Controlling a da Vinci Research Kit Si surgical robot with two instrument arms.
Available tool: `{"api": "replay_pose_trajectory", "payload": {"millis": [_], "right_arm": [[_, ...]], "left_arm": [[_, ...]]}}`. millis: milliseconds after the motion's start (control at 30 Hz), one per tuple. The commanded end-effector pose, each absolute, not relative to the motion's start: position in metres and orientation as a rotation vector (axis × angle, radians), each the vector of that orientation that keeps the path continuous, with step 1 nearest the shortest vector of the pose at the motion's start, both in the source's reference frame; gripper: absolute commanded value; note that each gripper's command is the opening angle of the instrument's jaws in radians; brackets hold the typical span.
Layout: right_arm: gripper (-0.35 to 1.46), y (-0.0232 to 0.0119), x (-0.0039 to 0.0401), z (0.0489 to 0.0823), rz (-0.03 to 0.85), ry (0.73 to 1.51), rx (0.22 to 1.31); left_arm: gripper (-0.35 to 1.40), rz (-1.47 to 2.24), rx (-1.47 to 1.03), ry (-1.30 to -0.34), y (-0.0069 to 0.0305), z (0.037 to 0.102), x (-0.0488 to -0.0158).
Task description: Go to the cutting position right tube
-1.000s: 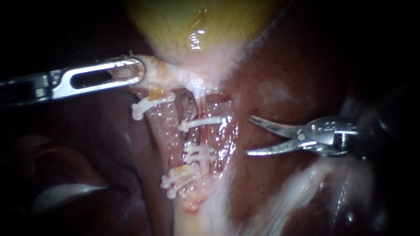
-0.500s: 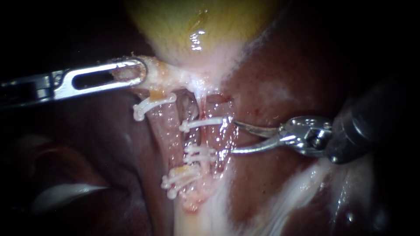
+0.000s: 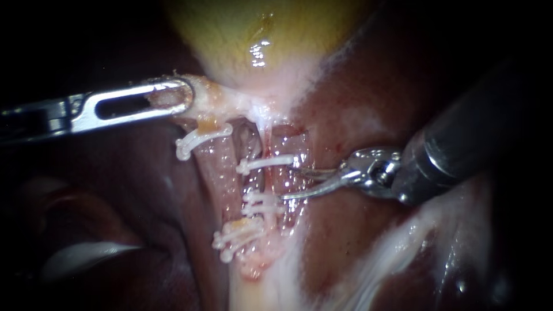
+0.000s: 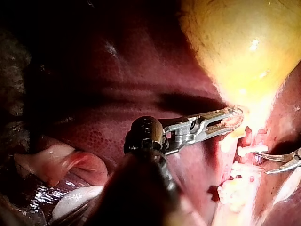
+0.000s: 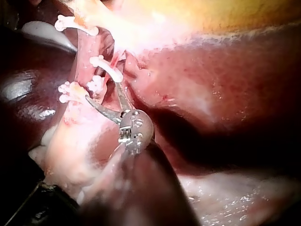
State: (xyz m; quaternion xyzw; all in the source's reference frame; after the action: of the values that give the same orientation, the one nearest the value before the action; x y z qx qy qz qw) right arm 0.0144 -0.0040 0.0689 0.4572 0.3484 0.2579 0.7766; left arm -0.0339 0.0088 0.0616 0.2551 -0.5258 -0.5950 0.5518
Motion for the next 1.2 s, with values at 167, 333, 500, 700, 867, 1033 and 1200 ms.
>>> {"api": "replay_pose_trajectory", "payload": {"millis": [167, 333, 500, 700, 867, 1033, 1200], "right_arm": [[1.44, -0.0036, 0.0150, 0.0697, 0.562, 0.755, 0.984], [1.44, -0.0034, 0.0156, 0.0701, 0.566, 0.765, 0.983], [1.44, -0.0035, 0.0164, 0.0704, 0.570, 0.766, 0.995], [1.44, -0.0039, 0.0176, 0.0713, 0.563, 0.770, 0.998], [1.44, -0.0041, 0.0185, 0.0720, 0.559, 0.791, 1.005], [1.44, -0.0041, 0.0188, 0.0724, 0.540, 0.812, 1.028], [1.44, -0.0041, 0.0190, 0.0724, 0.539, 0.822, 1.039]], "left_arm": [[-0.35, -1.405, 0.605, -1.244, 0.0087, 0.0615, -0.0340], [-0.35, -1.406, 0.605, -1.244, 0.0087, 0.0615, -0.0340], [-0.35, -1.406, 0.605, -1.245, 0.0087, 0.0615, -0.0340], [-0.35, -1.406, 0.605, -1.245, 0.0087, 0.0616, -0.0340], [-0.35, -1.406, 0.604, -1.245, 0.0087, 0.0616, -0.0341], [-0.35, -1.406, 0.604, -1.245, 0.0087, 0.0616, -0.0341], [-0.35, -1.406, 0.605, -1.245, 0.0087, 0.0616, -0.0341]]}}
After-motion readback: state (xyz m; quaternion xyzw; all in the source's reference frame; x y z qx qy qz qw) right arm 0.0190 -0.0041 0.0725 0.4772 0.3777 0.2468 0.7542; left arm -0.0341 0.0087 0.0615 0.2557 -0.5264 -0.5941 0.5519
